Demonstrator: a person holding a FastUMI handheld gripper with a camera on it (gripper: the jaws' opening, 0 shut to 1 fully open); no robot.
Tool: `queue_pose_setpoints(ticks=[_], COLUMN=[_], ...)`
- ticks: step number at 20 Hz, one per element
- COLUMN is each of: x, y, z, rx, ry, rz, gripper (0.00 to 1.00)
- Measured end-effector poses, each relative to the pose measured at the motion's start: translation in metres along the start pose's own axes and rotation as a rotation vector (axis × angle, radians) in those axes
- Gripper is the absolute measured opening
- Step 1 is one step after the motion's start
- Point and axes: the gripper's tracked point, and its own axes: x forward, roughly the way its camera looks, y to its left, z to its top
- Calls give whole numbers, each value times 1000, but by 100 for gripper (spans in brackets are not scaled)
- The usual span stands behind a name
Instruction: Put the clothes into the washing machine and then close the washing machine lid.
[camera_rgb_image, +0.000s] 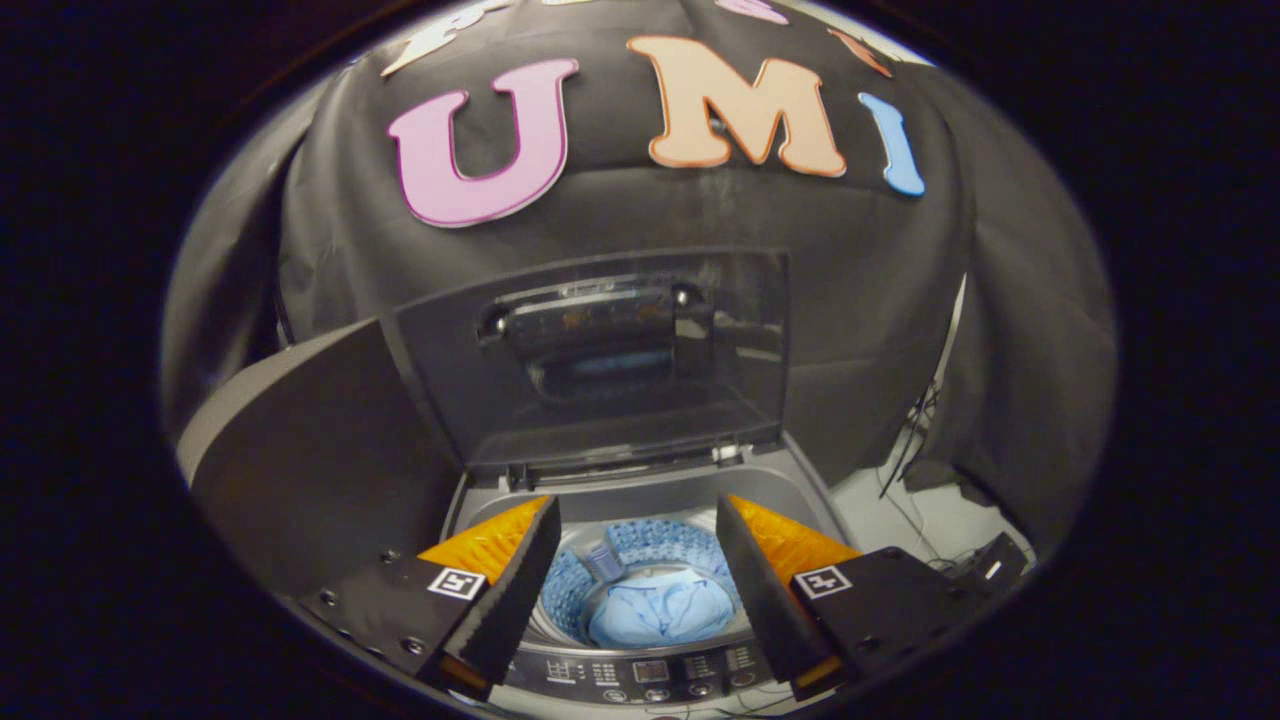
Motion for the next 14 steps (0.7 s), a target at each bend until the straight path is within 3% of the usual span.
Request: queue_pose_setpoints(ticks=[5, 14], x=[-37, -68], y=[-7, -2], z=[55, 169], rx=[-103, -61], ry=[-117, -451], rz=[3, -28], gripper=[95, 95])
